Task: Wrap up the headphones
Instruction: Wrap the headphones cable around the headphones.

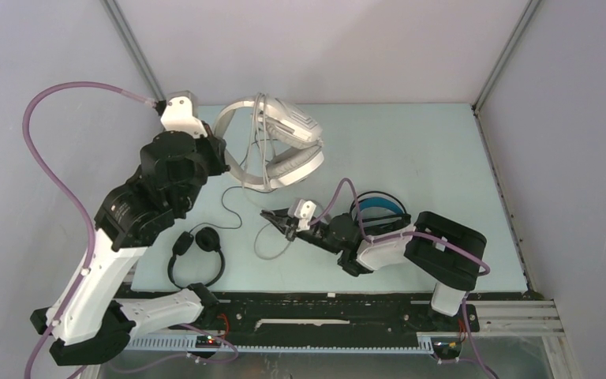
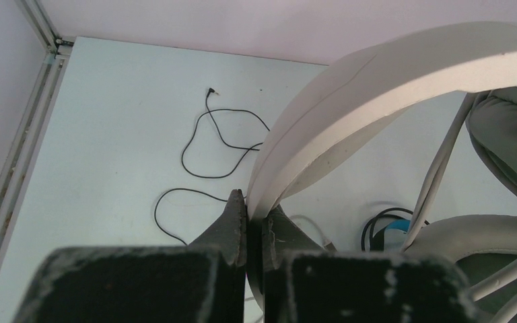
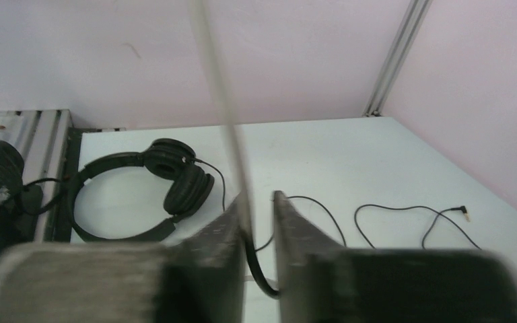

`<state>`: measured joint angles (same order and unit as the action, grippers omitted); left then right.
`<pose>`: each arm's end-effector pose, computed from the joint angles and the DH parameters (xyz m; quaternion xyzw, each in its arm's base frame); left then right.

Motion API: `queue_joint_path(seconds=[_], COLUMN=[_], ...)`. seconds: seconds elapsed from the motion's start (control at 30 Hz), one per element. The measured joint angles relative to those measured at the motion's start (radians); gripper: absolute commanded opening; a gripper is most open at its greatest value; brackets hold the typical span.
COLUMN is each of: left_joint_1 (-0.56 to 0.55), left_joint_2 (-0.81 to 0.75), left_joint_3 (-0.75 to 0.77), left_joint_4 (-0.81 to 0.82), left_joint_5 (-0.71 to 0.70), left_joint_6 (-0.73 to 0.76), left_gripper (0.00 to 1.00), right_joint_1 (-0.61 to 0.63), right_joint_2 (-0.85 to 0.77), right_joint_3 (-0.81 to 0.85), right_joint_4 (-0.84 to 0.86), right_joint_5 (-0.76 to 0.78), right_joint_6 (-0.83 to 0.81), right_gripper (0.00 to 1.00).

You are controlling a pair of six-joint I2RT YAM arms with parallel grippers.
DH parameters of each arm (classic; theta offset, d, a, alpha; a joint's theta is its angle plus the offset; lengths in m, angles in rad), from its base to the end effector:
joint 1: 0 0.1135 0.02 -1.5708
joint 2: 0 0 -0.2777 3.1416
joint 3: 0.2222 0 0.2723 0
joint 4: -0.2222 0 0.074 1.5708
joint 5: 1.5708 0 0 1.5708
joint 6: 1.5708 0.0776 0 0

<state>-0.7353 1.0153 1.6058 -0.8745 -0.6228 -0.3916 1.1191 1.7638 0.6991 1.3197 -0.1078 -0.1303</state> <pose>0.1730 -0.0954 0.5088 -0.0509 0.7818 -0.0978 0.6137 0.1674 0.3642 0.2210 -0.3917 0.4703 0.4039 0.6799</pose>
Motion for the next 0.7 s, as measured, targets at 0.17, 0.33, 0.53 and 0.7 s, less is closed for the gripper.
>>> queue_joint_path(seconds=[0.17,0.33,0.53,0.7], left_joint_1=[0.035,0.124,0.193,0.209], left_joint_2=[0.022,0.033,0.049,0.043], left_joint_3=[0.026,0.035,0.078,0.098], left_joint_4=[0.003,0.007,-0.009,-0.027], left_joint_5=[-0.026,-0.039,0.008,0.114], left_joint_6=[0.018,0.027,0.021,-0.003], left_gripper=[0.00,0.00,0.00,0.00], right_joint_1=[0.006,0.027,0.031,0.005], right_joint_2=[-0.007,-0.036,-0.046,-0.045], right_joint_3=[-0.029,-0.064,-0.067,-0.068], right_joint_4=[0.013,0.013,0.045,0.072], right_joint_5=[0.014,0.021,0.034,0.051], right_joint_6=[0.002,-0.014,-0.014,0.036], right_gripper=[0.00,0.00,0.00,0.00])
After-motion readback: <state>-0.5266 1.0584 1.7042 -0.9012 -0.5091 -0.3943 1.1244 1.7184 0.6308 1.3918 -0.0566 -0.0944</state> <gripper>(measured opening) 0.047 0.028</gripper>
